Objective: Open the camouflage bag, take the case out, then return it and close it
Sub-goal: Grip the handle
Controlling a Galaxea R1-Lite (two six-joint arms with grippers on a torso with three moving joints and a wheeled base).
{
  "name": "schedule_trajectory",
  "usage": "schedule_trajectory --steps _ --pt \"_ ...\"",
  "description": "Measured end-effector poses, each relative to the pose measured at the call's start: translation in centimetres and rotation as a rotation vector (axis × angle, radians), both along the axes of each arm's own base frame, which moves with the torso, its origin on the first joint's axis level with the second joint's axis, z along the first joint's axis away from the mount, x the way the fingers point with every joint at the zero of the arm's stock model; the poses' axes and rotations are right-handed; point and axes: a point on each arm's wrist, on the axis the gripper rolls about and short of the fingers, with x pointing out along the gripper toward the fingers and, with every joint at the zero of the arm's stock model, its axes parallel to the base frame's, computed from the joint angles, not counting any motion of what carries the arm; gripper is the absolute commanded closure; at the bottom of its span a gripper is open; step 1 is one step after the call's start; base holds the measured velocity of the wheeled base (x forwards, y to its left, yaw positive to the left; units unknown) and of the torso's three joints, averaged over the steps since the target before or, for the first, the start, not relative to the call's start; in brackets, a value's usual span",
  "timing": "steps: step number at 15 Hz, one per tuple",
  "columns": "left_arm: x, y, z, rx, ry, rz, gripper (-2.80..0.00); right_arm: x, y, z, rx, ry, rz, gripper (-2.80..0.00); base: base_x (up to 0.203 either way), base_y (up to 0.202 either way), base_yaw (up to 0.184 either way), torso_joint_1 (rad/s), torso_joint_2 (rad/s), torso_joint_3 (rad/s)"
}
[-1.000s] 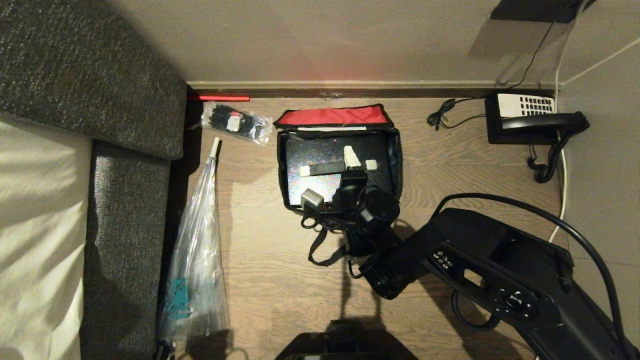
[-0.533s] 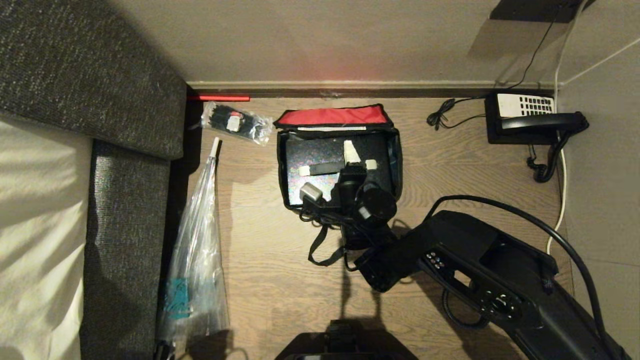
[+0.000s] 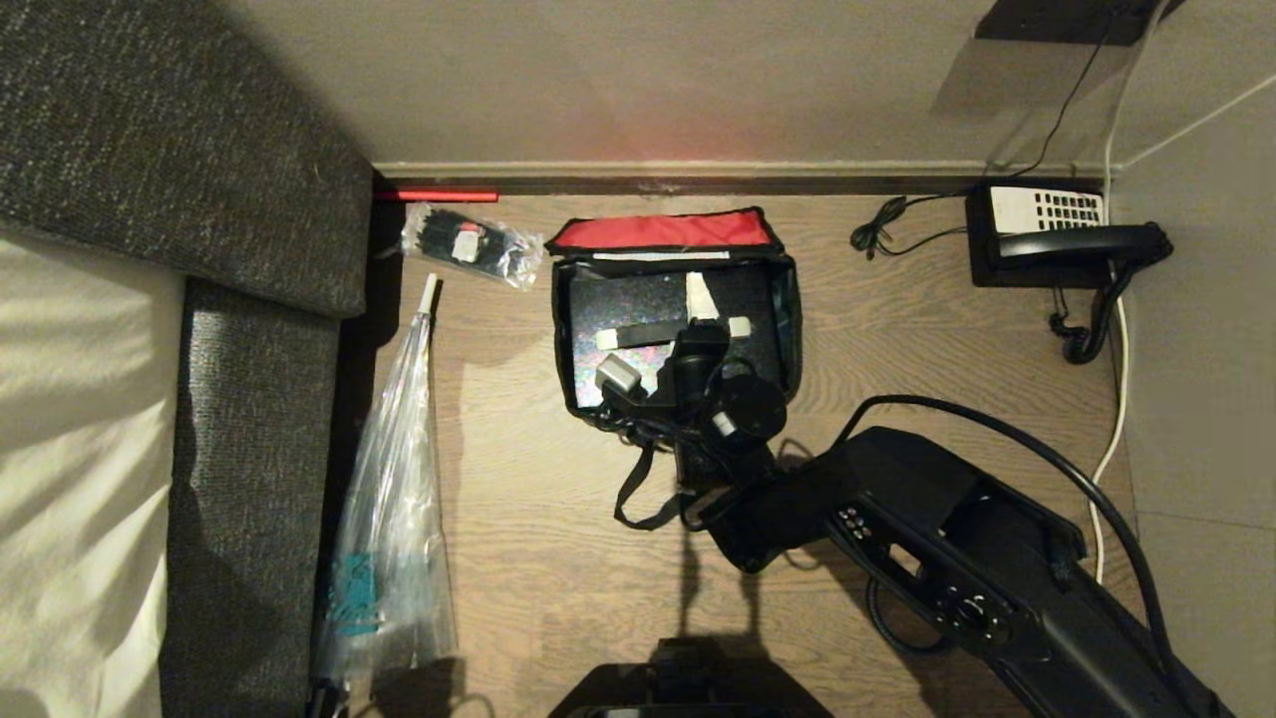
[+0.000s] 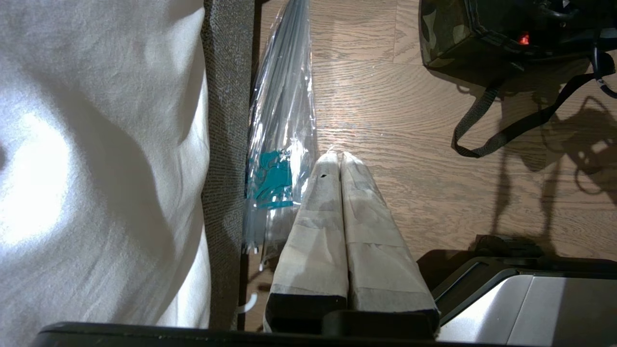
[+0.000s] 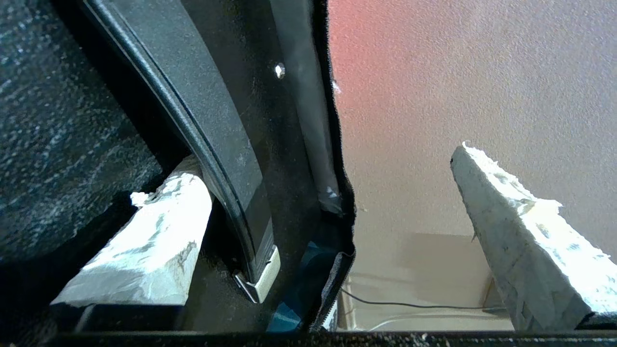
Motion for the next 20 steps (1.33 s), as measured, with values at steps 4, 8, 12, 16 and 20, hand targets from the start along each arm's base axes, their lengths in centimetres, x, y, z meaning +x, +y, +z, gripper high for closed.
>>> schedule_trajectory --steps 4,8,12,16,20 --pt "0.0 0.0 0.0 0.0 0.0 0.0 0.0 0.3 0.1 -0.6 0.003 -0.001 0.0 -2.8 0.0 0.0 0.0 0.0 0.0 0.0" --pt "0.0 0.0 0.0 0.0 0.0 0.0 0.0 0.6 -0.1 -1.0 0.011 0.002 -0.004 -2.8 0.0 0.0 0.0 0.0 0.0 0.0" --pt "0.0 0.0 0.0 0.0 0.0 0.0 0.0 0.7 -0.1 -1.5 0.007 0.01 -0.006 0.0 0.0 0.0 0.0 0.0 0.0 0.0" --pt "0.0 0.0 0.0 0.0 0.0 0.0 0.0 0.8 0.0 -1.8 0.004 0.017 -0.007 0.0 0.0 0.0 0.0 0.0 0.0 0.0" --pt "0.0 0.0 0.0 0.0 0.0 -0.001 0.0 0.8 0.0 -2.1 0.001 0.017 -0.009 0.0 0.0 0.0 0.0 0.0 0.0 0.0"
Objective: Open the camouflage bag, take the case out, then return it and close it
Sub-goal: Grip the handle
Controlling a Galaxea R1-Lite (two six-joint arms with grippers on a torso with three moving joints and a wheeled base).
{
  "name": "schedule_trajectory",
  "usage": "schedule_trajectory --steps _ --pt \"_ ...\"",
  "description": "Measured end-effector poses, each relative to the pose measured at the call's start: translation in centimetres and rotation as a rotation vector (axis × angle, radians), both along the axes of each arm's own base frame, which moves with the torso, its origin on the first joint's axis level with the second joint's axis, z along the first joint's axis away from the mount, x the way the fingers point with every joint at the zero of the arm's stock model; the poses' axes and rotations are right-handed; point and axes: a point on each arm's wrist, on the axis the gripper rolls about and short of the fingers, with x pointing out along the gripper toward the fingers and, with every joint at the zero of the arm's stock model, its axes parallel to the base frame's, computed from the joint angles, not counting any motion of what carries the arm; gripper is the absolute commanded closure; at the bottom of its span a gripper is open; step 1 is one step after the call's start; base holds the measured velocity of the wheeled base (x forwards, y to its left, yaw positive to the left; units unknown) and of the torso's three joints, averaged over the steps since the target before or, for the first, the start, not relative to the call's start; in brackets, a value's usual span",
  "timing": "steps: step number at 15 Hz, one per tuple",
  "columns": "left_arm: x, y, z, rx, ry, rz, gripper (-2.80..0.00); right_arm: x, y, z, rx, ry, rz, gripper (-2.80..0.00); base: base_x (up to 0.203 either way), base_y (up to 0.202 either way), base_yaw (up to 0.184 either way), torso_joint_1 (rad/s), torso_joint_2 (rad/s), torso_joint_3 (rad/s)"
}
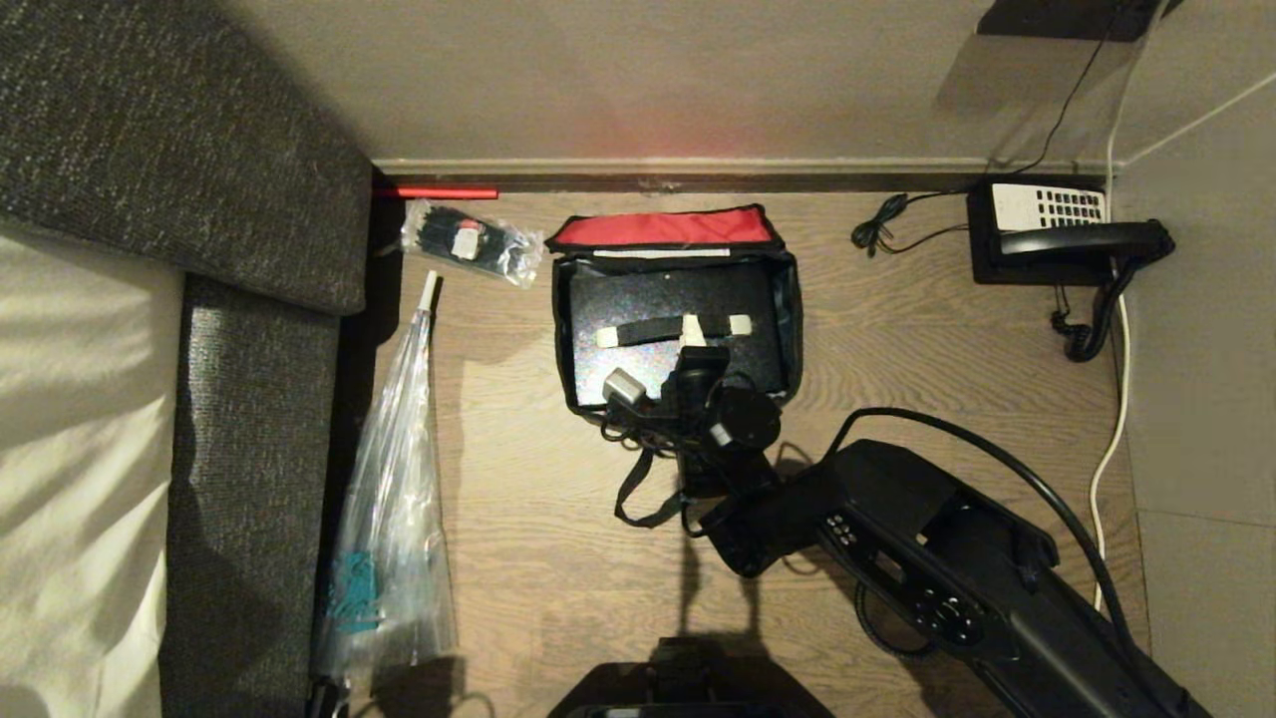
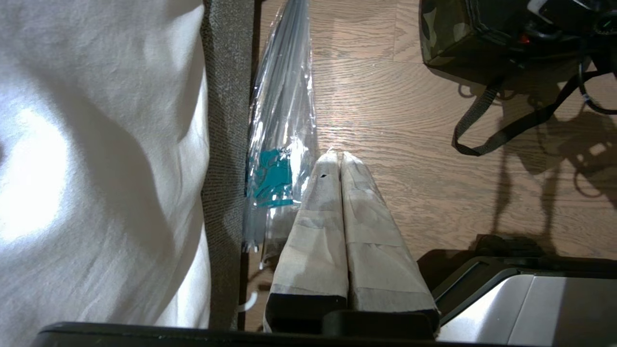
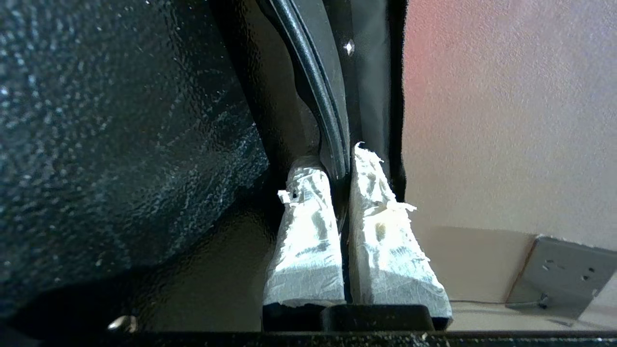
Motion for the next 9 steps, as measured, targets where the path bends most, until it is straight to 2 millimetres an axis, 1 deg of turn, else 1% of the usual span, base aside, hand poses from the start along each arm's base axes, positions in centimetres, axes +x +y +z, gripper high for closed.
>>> schedule_trajectory --steps 4,9 --pt "0.0 0.0 0.0 0.0 0.0 0.001 0.0 -0.1 0.0 0.3 -0.003 -0.002 0.004 0.0 0.0 0.0 0.0 0.0 0.0 0.0" --pt "0.0 0.0 0.0 0.0 0.0 0.001 0.0 -0.5 0.1 2.1 -0.017 -0.042 0.059 0.0 0.0 0.0 0.0 0.0 0.0 0.0"
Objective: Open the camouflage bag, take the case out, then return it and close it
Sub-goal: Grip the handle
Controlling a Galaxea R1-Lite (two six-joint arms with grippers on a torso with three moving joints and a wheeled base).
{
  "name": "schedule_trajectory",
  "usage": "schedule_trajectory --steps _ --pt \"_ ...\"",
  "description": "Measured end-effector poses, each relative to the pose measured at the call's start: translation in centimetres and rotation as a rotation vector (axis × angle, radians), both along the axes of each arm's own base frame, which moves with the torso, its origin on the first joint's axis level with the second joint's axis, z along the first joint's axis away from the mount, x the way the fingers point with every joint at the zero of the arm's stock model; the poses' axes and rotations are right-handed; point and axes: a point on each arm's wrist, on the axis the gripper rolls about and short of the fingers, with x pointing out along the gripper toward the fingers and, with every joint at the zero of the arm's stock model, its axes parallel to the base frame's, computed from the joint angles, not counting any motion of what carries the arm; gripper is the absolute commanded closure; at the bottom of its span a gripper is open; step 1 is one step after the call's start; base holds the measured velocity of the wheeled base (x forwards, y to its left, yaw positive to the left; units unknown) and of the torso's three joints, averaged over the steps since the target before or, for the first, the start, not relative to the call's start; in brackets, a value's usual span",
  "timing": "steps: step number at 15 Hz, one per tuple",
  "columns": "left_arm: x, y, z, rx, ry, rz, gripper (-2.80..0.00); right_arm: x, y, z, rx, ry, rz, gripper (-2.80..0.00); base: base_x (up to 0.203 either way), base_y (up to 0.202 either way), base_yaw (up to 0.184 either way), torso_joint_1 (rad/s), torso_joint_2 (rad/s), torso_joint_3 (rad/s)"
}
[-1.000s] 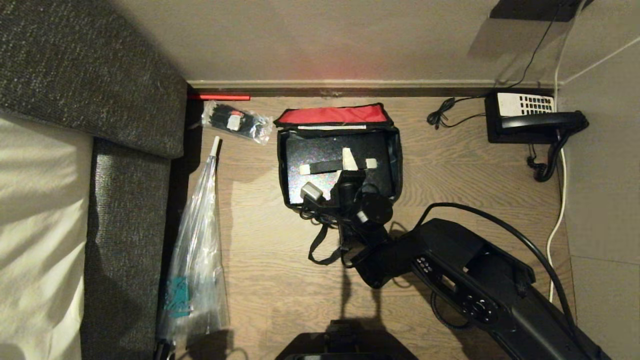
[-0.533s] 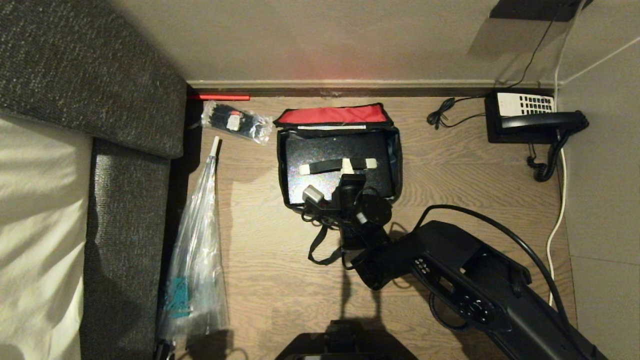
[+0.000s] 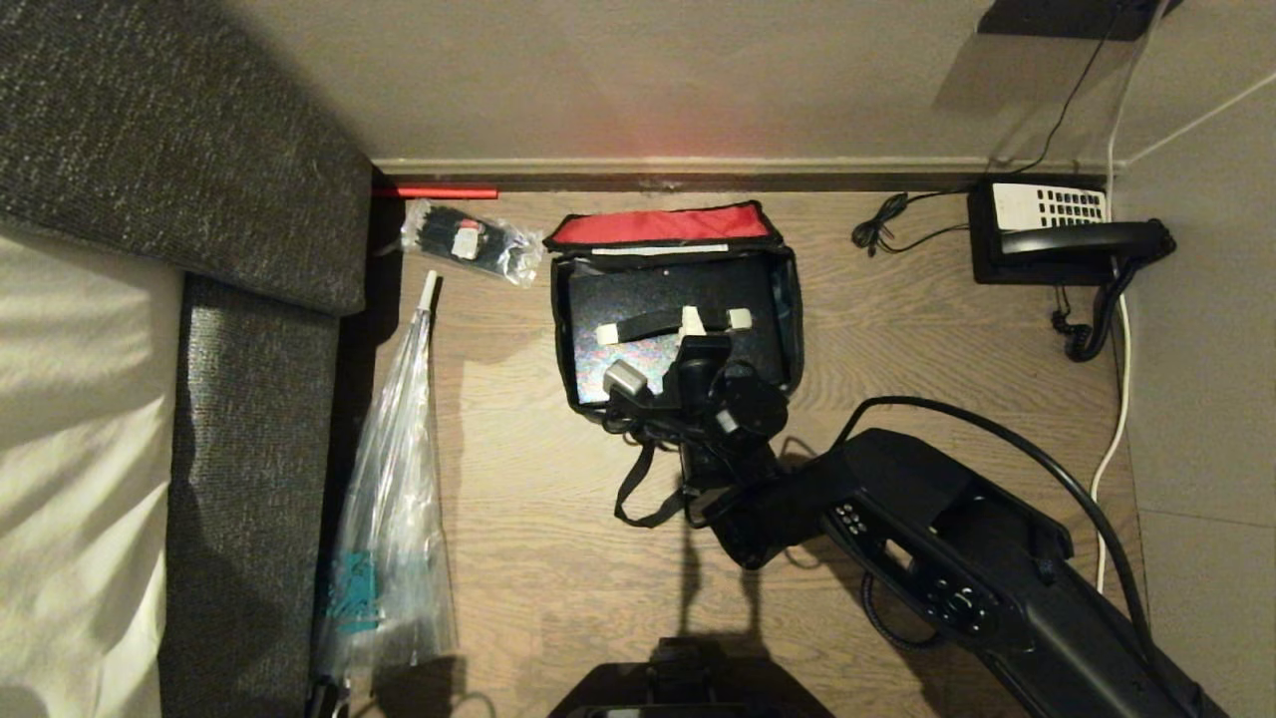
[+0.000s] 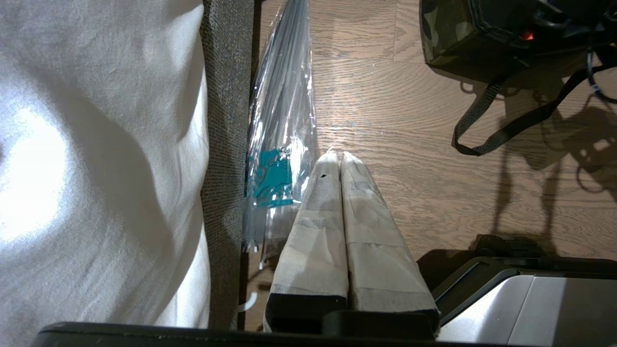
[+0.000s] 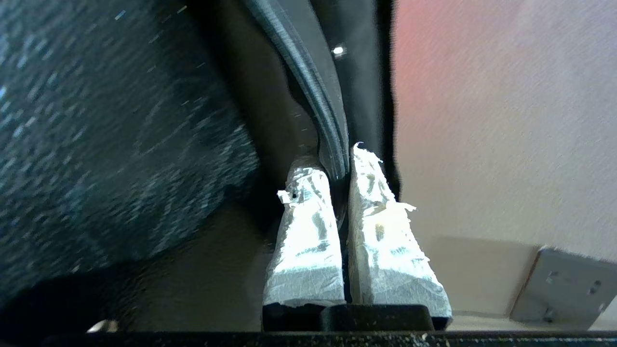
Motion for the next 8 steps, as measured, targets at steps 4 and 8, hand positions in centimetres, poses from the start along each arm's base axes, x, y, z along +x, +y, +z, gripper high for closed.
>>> schedule_trajectory --steps 4,8 --pt "0.0 0.0 0.0 0.0 0.0 0.0 0.0 -0.8 -0.3 0.6 -0.027 0.017 0.019 0.0 0.0 0.0 0.0 0.0 0.0 0.0" --pt "0.0 0.0 0.0 0.0 0.0 0.0 0.0 -1.8 -0.2 1.8 -0.023 0.024 0.032 0.0 0.0 0.0 0.0 0.0 0.0 0.0"
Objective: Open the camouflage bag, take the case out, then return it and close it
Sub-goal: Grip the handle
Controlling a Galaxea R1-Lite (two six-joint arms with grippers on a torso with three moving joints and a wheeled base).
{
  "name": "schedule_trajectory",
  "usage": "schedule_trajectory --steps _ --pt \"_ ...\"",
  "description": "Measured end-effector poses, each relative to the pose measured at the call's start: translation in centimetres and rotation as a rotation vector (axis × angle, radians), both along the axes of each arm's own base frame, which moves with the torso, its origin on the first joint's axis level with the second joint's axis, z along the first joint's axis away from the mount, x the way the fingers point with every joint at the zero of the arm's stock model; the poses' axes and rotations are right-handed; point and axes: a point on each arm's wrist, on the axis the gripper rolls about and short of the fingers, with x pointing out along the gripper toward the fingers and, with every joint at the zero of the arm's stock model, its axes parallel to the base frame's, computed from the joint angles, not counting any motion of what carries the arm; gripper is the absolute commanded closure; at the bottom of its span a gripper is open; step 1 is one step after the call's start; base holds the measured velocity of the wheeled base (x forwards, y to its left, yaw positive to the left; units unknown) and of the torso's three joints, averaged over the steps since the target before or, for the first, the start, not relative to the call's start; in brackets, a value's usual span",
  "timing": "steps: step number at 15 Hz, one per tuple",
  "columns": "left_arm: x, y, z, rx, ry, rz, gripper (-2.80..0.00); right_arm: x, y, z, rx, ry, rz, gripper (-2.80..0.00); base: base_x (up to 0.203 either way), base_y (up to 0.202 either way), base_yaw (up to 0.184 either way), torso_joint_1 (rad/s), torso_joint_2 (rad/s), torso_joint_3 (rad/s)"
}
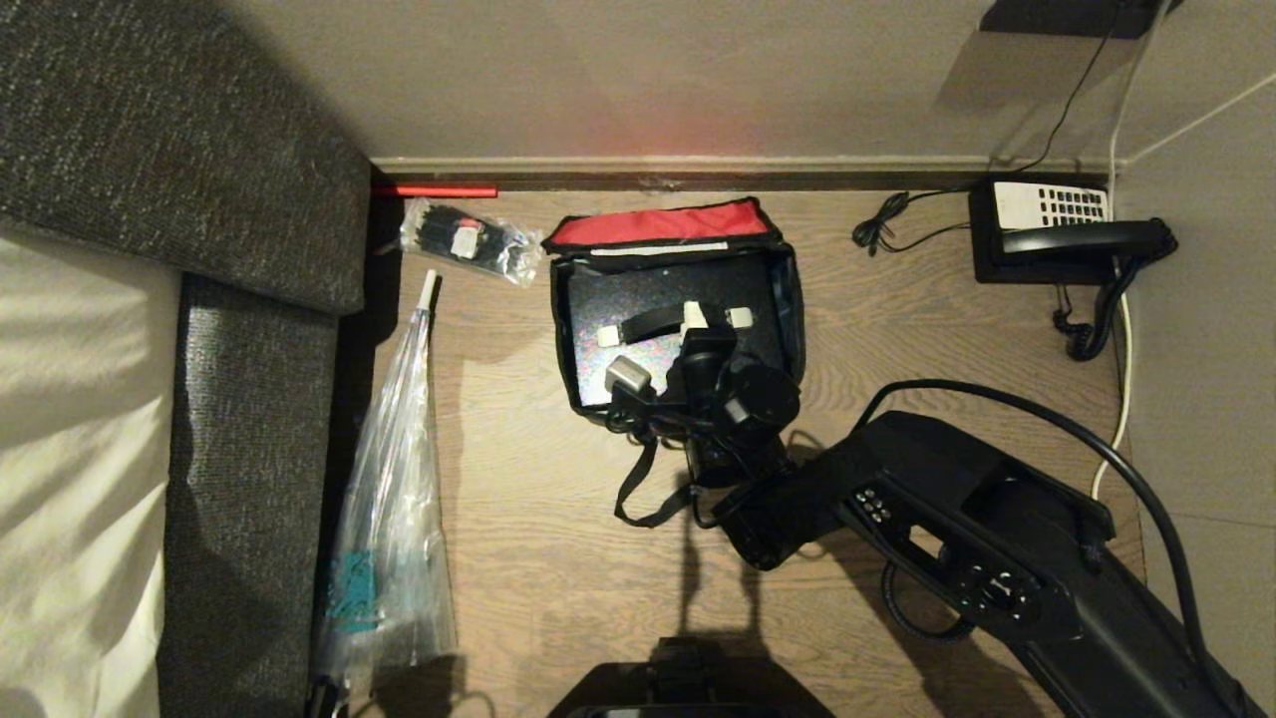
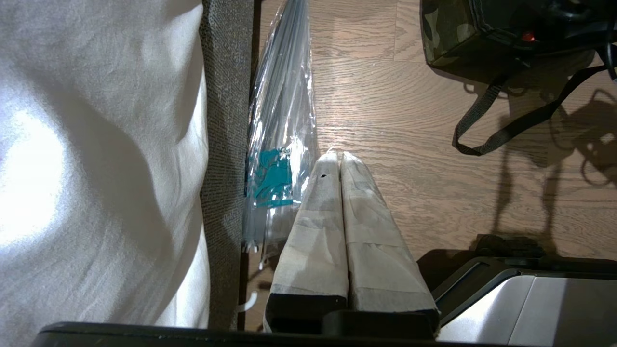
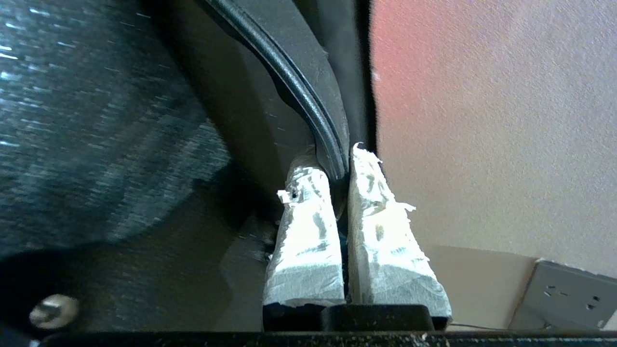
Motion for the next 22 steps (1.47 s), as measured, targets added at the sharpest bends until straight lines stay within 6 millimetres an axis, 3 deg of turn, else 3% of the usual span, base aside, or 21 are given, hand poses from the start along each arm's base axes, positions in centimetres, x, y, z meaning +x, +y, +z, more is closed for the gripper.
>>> schedule_trajectory --steps 9,22 --pt "0.0 0.0 0.0 0.0 0.0 0.0 0.0 -1.1 -0.2 1.9 0.009 -0.002 0.011 0.0 0.0 0.0 0.0 0.0 0.0 0.0" --pt "0.0 0.0 0.0 0.0 0.0 0.0 0.0 -1.3 -1.2 3.4 0.084 -0.003 0.006 0.0 0.0 0.0 0.0 0.0 0.0 0.0"
